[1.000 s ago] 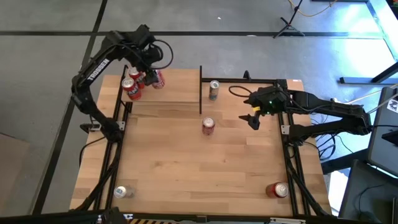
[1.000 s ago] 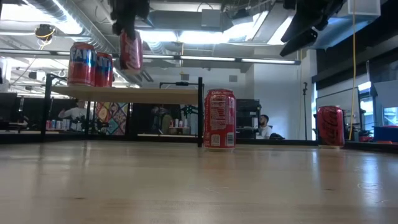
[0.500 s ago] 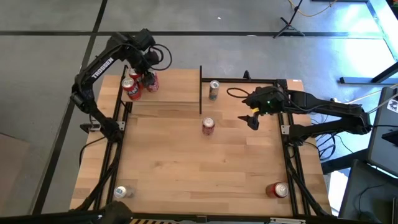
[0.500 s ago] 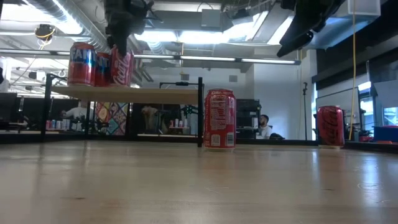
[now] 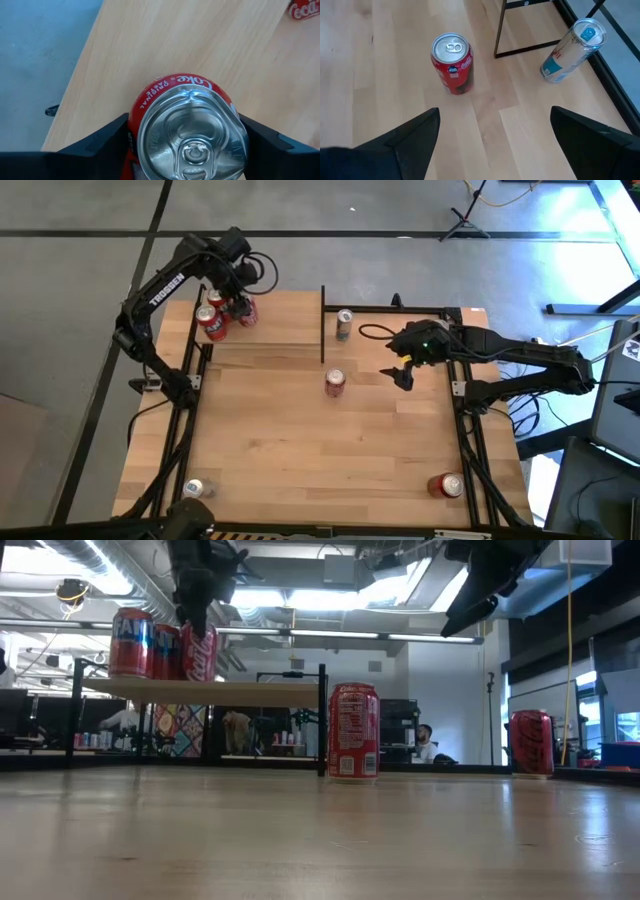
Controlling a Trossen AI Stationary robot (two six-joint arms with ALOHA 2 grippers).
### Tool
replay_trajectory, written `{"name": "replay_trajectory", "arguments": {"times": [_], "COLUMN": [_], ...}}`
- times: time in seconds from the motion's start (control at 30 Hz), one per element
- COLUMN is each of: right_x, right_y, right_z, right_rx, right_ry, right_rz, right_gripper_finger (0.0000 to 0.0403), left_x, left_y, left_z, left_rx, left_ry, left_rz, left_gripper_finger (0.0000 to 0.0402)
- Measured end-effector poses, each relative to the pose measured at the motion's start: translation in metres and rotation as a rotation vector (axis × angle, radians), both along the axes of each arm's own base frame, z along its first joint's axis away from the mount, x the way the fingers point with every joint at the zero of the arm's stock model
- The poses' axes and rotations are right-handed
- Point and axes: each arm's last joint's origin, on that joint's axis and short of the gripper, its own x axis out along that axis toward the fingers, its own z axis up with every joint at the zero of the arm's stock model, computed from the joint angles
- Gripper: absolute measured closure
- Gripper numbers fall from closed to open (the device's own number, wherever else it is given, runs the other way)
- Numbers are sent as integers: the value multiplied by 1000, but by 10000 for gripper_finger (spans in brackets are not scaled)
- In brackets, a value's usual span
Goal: Place canned beverage on shelf
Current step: Put the bottom red-white soda can on the shelf
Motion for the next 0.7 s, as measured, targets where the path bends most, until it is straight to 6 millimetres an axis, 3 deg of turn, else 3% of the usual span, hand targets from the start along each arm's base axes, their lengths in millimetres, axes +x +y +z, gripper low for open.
{"name": "replay_trajectory", "arguments": {"times": [0.27, 0.7], "right_x": [0, 1], "right_y": [1, 1], "right_z": [0, 1], "right_rx": [25, 22], "right_ry": [-5, -16], "right_rz": [22, 22], "right_gripper_finger": [36, 36], "left_x": [2, 1], "left_y": [1, -1], "left_z": [0, 19], "left_rx": [25, 109], "left_ry": [7, -2], "left_rz": [0, 7], "left_gripper_finger": [77, 76]}}
